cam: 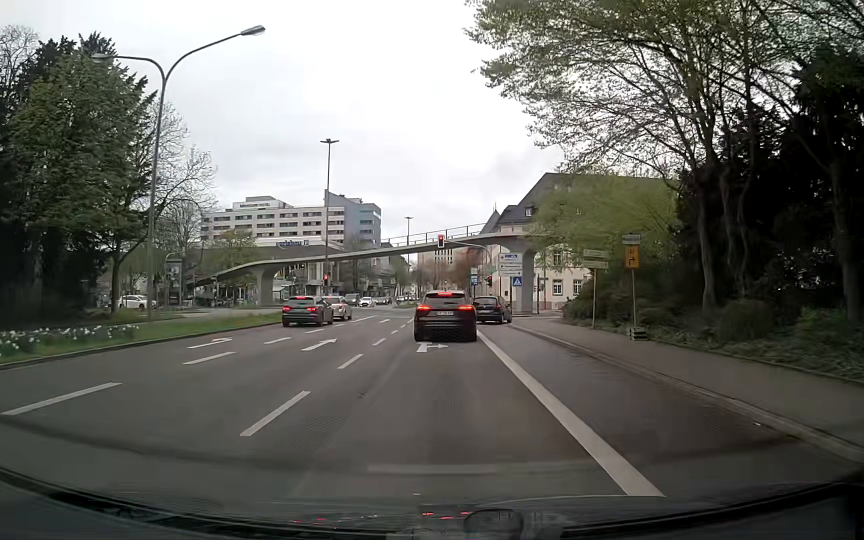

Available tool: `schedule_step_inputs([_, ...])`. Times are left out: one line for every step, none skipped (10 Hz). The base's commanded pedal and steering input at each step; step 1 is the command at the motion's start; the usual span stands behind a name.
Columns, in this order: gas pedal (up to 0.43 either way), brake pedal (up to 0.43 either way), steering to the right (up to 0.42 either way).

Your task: Follow the waypoints while adhering to traffic rules and regulations

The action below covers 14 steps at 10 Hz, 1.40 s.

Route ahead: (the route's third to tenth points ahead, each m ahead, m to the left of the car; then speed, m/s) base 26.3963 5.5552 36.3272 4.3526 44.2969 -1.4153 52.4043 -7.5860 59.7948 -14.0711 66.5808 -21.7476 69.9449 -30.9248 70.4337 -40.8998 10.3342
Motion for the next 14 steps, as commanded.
schedule_step_inputs([0.0, 0.11, -0.004])
schedule_step_inputs([0.0, 0.116, -0.004])
schedule_step_inputs([0.0, 0.134, -0.004])
schedule_step_inputs([0.0, 0.152, -0.004])
schedule_step_inputs([0.0, 0.165, -0.004])
schedule_step_inputs([0.0, 0.165, -0.003])
schedule_step_inputs([0.0, 0.171, -0.003])
schedule_step_inputs([0.0, 0.171, -0.002])
schedule_step_inputs([0.0, 0.165, -0.001])
schedule_step_inputs([0.0, 0.165, -0.001])
schedule_step_inputs([0.0, 0.165, -0.001])
schedule_step_inputs([0.0, 0.152, 0.0])
schedule_step_inputs([0.0, 0.152, 0.001])
schedule_step_inputs([0.0, 0.146, 0.002])
